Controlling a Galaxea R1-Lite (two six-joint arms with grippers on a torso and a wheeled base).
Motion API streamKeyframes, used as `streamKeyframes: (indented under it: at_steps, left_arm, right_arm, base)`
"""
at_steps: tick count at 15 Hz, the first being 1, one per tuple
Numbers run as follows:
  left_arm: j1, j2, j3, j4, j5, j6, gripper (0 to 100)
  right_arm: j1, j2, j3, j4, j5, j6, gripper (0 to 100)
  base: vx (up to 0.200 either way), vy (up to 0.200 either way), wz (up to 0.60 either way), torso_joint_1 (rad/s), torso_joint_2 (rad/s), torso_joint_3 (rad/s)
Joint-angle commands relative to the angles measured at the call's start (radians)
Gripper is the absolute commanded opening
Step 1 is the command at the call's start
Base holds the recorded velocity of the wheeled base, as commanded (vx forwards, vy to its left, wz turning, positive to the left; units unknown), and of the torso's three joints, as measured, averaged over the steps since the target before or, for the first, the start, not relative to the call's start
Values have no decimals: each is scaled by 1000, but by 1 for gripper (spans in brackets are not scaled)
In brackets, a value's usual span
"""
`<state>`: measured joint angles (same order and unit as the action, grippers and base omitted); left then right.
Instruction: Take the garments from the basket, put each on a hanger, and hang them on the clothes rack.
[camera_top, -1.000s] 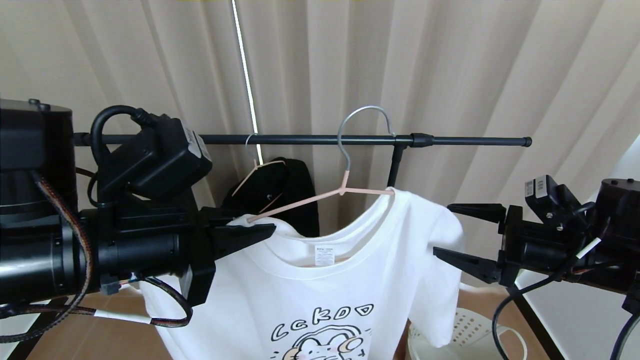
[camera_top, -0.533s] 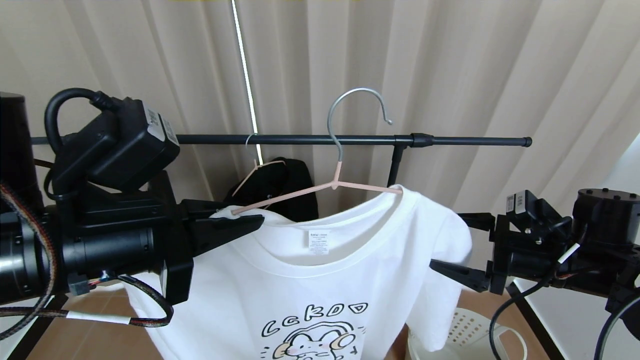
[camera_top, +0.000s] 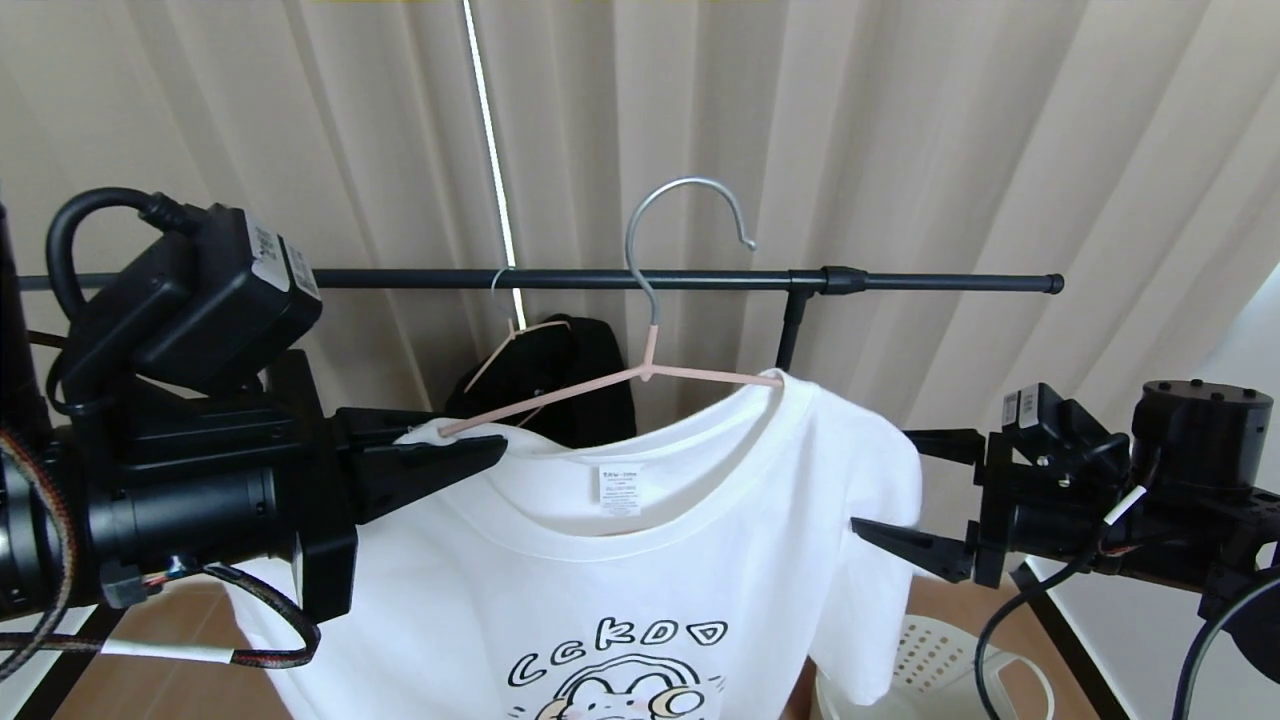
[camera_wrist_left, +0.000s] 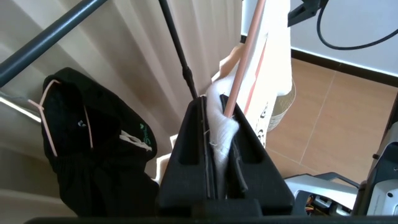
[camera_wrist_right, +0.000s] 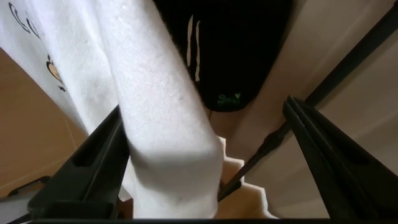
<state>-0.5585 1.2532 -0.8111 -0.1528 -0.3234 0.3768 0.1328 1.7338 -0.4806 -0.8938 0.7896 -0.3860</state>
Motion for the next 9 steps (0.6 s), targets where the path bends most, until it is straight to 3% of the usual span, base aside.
streamKeyframes:
  at_steps: [1, 2, 9]
  left_arm:
    - [2, -1, 3, -1, 1, -7, 0]
    - [2, -3, 6, -1, 1, -9, 0]
    - [37, -43, 29, -1, 0, -10, 0]
  right_arm:
    - [-2, 3, -1, 0, 0, -1, 100]
    - [-4, 1, -1, -2, 0, -1, 0]
    - [-55, 7, -29, 0, 2, 2, 0]
  base:
    - [0, 0, 0, 0, 0, 0]
    - [0, 0, 0, 0, 0, 0]
    - [0, 0, 0, 0, 0, 0]
